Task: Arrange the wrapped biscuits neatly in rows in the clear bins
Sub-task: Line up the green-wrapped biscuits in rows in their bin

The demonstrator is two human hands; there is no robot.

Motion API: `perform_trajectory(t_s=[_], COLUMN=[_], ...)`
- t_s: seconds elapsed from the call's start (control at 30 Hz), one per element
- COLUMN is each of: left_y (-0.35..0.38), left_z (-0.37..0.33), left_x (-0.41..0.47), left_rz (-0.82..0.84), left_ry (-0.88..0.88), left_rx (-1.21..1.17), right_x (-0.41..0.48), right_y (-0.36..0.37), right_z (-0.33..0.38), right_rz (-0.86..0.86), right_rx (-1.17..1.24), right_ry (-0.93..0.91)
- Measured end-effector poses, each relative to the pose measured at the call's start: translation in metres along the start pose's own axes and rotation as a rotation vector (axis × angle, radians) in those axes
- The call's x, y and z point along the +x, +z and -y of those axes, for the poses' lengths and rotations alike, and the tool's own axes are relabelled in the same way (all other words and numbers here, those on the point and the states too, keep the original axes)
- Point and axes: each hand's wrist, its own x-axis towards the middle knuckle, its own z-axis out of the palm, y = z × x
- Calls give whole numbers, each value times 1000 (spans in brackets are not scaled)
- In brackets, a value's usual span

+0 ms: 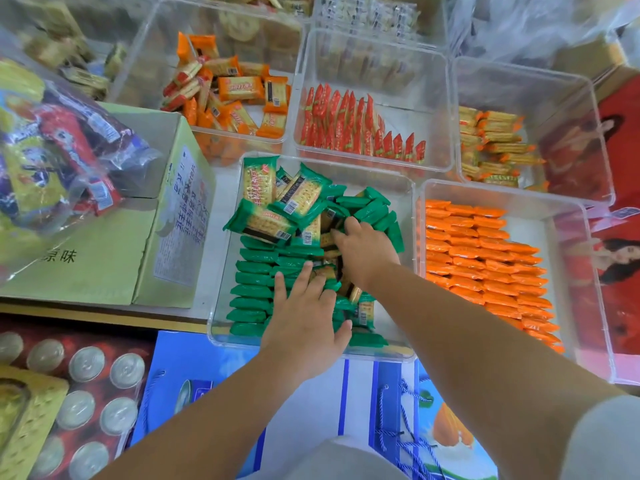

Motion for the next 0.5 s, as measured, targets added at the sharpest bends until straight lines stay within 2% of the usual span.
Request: perform_trajectory(t_s=[0.17, 0.33, 0.5], left_y=[1, 2, 3], left_z=[2, 2, 1], left_x=[1, 2, 2], left_rz=[27, 50, 49], left_ry=[41, 27, 6], left_rx=[-24, -15, 7], right_x=[3, -1, -40], right_y=[3, -11, -37], right_z=[2, -4, -23], right_rz=[-51, -39, -238], right_rx=[-42, 129, 211], right_ry=[-4, -28, 56])
